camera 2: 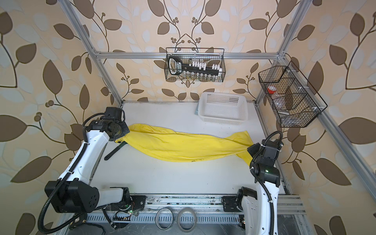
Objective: Fold and stack the trousers
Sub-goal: Flatten out the trousers at the center of the table.
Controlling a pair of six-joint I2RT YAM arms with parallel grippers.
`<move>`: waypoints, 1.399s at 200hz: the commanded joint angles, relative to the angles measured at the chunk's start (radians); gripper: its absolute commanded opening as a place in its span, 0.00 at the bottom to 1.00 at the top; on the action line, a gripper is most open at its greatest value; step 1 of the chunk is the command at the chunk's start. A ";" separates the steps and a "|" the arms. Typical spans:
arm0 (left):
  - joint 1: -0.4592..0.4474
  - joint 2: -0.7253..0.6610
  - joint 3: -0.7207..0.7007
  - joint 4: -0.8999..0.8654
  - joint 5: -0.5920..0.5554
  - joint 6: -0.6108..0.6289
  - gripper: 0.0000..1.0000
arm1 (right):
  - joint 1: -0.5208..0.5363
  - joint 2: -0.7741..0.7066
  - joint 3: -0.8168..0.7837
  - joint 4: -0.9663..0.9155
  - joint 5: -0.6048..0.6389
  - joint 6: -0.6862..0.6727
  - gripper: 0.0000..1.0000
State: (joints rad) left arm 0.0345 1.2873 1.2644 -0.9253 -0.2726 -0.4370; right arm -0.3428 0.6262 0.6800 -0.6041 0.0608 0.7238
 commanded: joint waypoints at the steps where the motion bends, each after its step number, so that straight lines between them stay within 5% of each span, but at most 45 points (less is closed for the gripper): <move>1: 0.011 0.009 0.058 0.029 0.018 -0.009 0.00 | -0.005 0.033 0.068 0.096 0.045 0.025 0.00; 42: 0.011 0.034 0.175 0.003 -0.004 -0.003 0.00 | -0.015 0.099 0.265 0.071 0.225 -0.001 0.00; 75: 0.011 0.038 0.190 -0.018 0.033 0.001 0.00 | -0.041 0.131 0.297 0.067 0.239 -0.030 0.00; 149: 0.011 -0.207 -0.223 -0.026 0.130 -0.111 0.00 | -0.053 -0.008 0.061 -0.136 0.339 0.146 0.00; 184: 0.012 -0.300 -0.331 -0.053 0.027 -0.186 0.00 | -0.045 -0.020 0.007 -0.211 0.407 0.193 0.00; 204: 0.013 -0.329 -0.395 -0.052 0.059 -0.247 0.00 | -0.022 -0.035 -0.020 -0.257 0.480 0.201 0.00; 241: 0.010 -0.389 -0.490 -0.067 0.085 -0.339 0.00 | -0.006 -0.062 -0.004 -0.284 0.737 0.164 0.00; 280: 0.010 -0.436 -0.519 -0.093 0.097 -0.432 0.00 | -0.001 -0.067 -0.073 -0.256 0.735 0.170 0.00</move>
State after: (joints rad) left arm 0.0345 0.8890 0.7727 -0.9932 -0.1581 -0.7673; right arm -0.3466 0.5705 0.6571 -0.8684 0.7048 0.8879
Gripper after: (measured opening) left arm 0.063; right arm 0.047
